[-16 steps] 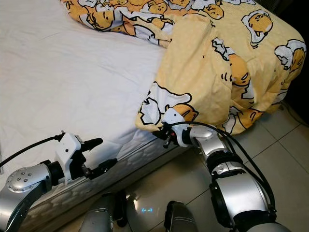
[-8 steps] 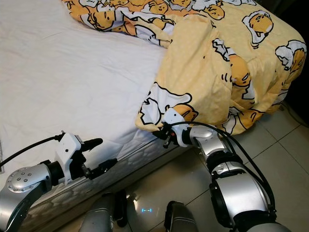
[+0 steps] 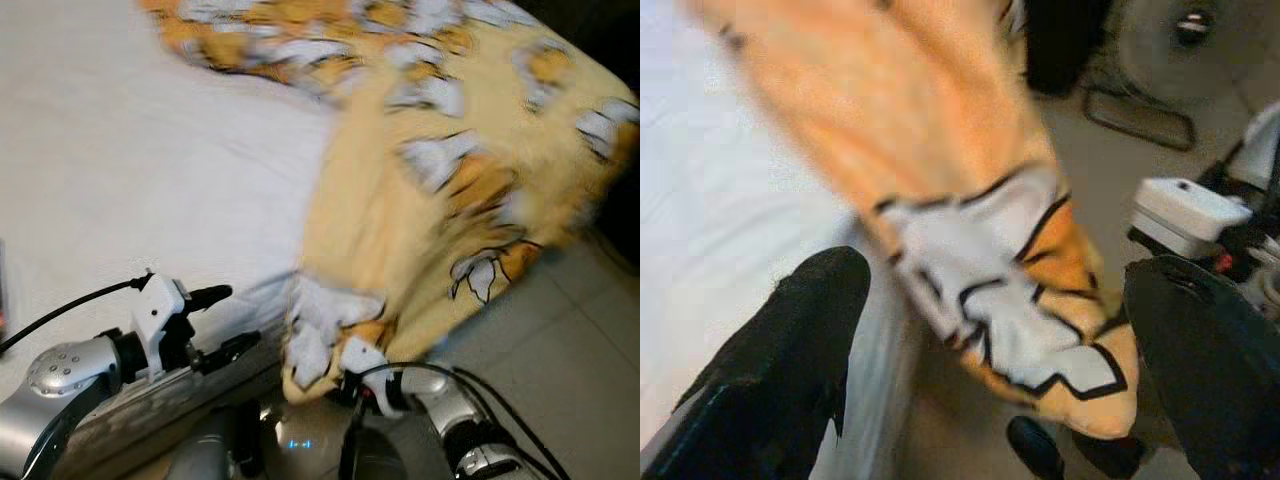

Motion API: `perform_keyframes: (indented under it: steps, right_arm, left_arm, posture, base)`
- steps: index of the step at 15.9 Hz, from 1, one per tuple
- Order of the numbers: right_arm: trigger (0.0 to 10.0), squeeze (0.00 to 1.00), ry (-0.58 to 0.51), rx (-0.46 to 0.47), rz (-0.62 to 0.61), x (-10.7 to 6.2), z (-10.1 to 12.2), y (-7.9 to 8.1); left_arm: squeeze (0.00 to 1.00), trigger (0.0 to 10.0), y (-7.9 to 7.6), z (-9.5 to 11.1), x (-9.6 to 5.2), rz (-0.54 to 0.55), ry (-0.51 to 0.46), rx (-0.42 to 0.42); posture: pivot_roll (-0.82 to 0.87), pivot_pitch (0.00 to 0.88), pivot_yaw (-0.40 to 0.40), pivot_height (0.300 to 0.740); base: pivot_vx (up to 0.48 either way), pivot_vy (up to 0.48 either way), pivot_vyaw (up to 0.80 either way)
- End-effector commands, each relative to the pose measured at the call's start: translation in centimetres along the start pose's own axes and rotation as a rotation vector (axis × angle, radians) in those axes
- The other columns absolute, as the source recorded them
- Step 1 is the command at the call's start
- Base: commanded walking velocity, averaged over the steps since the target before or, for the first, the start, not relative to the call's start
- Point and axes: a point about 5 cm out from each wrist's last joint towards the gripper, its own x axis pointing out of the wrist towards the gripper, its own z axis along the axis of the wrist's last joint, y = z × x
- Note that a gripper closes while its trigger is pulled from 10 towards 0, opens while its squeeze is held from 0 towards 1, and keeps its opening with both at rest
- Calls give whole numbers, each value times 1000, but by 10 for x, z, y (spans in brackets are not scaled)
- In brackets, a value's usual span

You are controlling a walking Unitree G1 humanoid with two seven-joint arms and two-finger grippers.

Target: Clean up the room

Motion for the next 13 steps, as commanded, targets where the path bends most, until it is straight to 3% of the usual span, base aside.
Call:
perform_keyframes:
  steps: [1, 2, 5, 6, 7, 9, 11, 13]
  right_arm:
    - [0, 0, -30, -54, -27, -3, 14, -10]
    - [0, 0, -19, -61, -26, -5, 14, -9]
    - [0, 0, 195, -153, 67, -12, -15, 5]
    - [10000, 1000, 359, -145, 116, -19, -39, 11]
    - [10000, 1000, 440, -73, 158, -24, -52, 15]
    - [10000, 1000, 544, -52, 275, -35, -65, 26]
    - [10000, 1000, 596, -63, 329, -41, -69, 29]
    - [10000, 1000, 571, -64, 266, -40, -60, 20]
  left_arm:
    - [0, 10000, -4, -1, -1, -19, 8, -3]
    - [0, 10000, -4, -1, -1, -20, 8, -1]
    - [0, 10000, -6, 0, 0, -31, 14, 1]
    - [0, 10000, -8, 0, 3, -38, 13, 3]
    - [0, 10000, -9, 1, 4, -45, 12, 4]
    - [0, 10000, -11, 1, 5, -56, 12, 6]
    - [0, 10000, -10, 2, 5, -59, 15, 9]
    - [0, 10000, -9, 2, 5, -56, 16, 11]
  posture:
    - [107, 187, 12, 740]
    - [106, 188, 11, 740]
    - [100, 187, 9, 740]
    - [102, 188, 8, 740]
    - [102, 189, 8, 740]
    - [99, 192, 9, 740]
    - [101, 191, 9, 740]
    - [101, 189, 9, 740]
  base:
    - [0, 0, 0]
    - [0, 0, 0]
    - [0, 0, 0]
    - [0, 0, 0]
    - [0, 0, 0]
    - [0, 0, 0]
    - [0, 0, 0]
    - [0, 0, 0]
